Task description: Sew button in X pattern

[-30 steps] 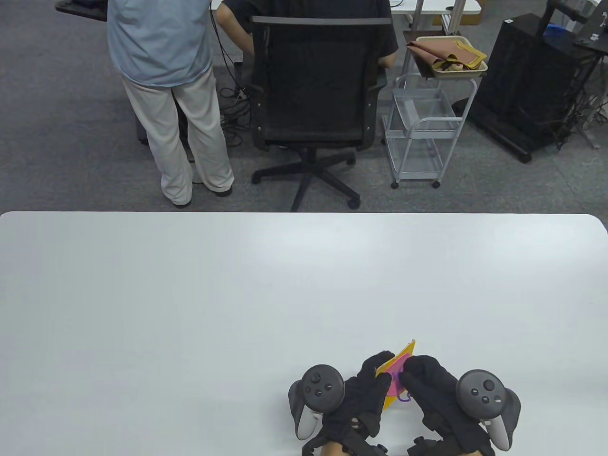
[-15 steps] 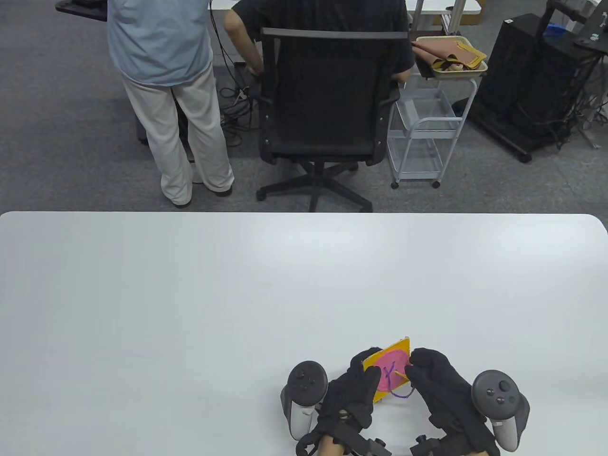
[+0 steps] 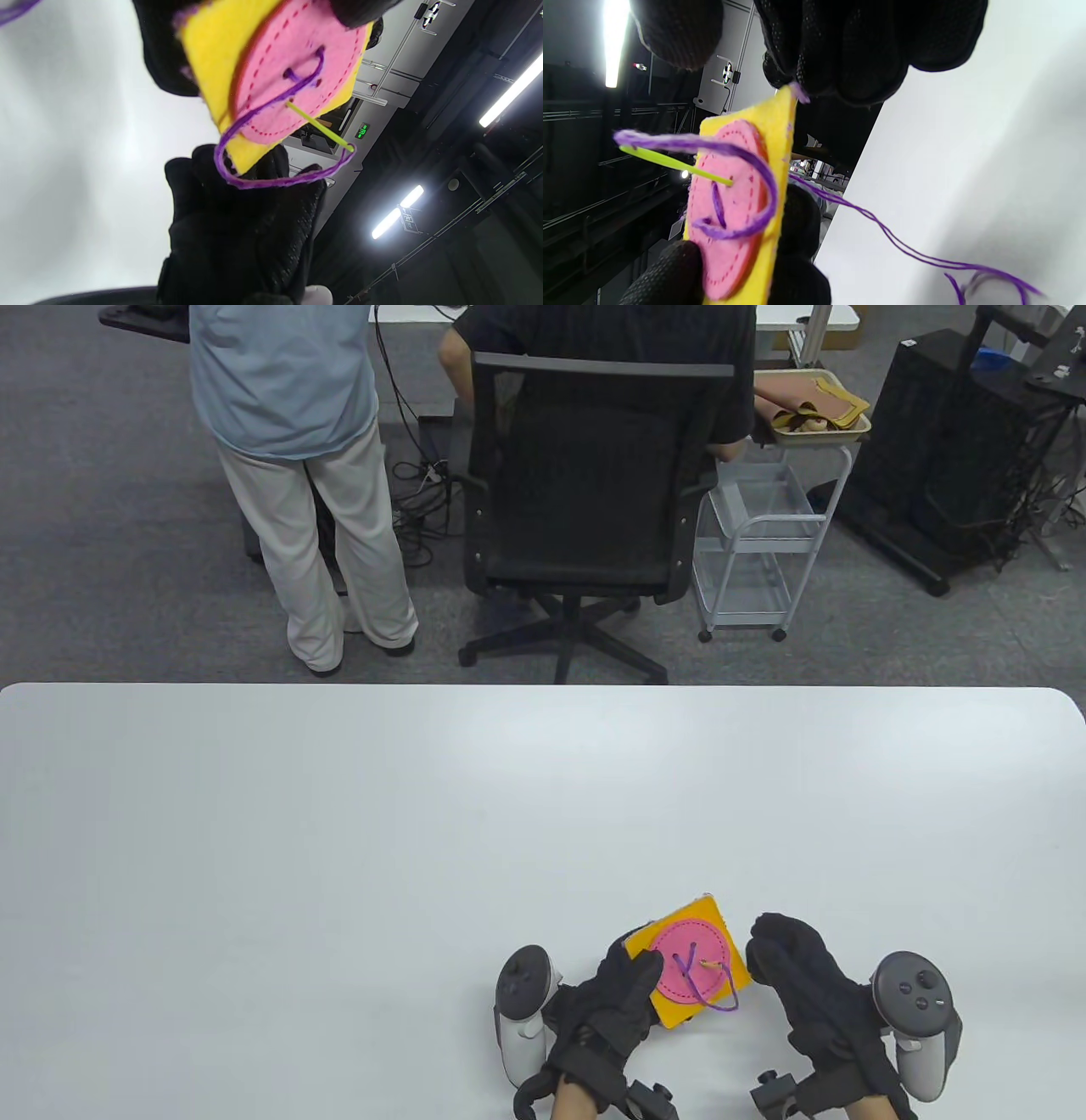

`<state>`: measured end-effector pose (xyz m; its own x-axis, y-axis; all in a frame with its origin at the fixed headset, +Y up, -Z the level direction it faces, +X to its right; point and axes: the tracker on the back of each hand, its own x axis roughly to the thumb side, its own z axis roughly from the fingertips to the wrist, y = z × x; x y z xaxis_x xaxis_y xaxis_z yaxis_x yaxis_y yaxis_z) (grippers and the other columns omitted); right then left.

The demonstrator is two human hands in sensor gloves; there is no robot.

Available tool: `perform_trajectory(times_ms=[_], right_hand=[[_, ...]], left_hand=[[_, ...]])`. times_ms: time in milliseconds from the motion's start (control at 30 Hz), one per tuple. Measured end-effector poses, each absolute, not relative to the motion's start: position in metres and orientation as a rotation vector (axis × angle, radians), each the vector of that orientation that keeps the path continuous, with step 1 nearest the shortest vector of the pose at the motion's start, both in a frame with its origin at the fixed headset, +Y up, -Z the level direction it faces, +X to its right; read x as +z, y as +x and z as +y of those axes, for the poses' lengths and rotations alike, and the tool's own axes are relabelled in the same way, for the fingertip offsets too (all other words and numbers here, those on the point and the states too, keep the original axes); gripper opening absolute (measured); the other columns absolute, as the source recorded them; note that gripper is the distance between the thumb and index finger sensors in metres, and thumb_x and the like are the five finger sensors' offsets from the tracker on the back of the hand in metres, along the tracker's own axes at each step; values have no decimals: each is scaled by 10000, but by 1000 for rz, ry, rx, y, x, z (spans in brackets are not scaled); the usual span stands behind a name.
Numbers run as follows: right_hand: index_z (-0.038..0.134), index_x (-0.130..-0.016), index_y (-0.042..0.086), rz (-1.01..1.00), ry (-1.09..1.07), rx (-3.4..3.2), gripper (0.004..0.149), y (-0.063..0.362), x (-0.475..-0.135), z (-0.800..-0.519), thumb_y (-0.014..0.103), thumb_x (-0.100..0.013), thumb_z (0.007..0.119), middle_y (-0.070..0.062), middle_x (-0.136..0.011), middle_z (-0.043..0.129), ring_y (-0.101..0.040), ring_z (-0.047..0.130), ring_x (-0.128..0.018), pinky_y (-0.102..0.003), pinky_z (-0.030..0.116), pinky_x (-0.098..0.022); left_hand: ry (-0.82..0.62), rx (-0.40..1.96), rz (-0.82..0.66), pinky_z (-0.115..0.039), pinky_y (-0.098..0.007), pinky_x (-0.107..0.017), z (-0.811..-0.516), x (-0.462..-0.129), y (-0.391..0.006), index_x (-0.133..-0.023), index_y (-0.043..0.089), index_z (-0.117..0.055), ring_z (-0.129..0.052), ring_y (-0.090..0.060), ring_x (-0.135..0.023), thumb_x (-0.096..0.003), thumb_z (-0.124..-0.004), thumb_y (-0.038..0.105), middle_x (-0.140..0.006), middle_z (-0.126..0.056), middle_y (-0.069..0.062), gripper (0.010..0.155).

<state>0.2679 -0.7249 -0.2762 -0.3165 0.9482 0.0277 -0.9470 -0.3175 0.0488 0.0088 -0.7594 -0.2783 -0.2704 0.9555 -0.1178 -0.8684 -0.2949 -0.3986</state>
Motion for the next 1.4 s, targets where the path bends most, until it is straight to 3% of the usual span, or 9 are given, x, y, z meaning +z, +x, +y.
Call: perform_trajectory(times_ms=[367,900,1133,1400], right_hand=[[616,-938,143,179,137,1850,511,258,-281,-733,436,-526,685,-62,-677,842,-209,852,-587,-509,696,-620],[662,-889,142,197,114,1836,442,257,-283,-734,384,-523,714,-32,-597,875,-166,883,-507,-474,752,-570],[666,-885,145,170,98,1775,438,262,-282,-731,388,-524,712,-24,-583,879,-152,887,-492,-461,763,-559],[676,-877,144,155,92,1698,432,266,-281,-728,389,-524,712,-19,-564,886,-142,890,-472,-453,774,-545]], left_hand=[[-503,1883,-238,-857,-459,-557,-768,-278,10,-1029,174,-574,-950,-315,-834,-578,-585,330,-991,-801,-105,477],[-508,1856,-244,-863,-434,-527,-767,-278,10,-1059,166,-523,-996,-263,-756,-585,-588,374,-1027,-748,-96,521],[-430,1854,-259,-862,-423,-513,-761,-278,2,-1064,194,-528,-1004,-236,-732,-592,-590,435,-1030,-759,-53,534],[-212,1683,-242,-839,-438,-537,-748,-277,-9,-1046,248,-573,-983,-234,-756,-587,-600,402,-1012,-795,0,485]])
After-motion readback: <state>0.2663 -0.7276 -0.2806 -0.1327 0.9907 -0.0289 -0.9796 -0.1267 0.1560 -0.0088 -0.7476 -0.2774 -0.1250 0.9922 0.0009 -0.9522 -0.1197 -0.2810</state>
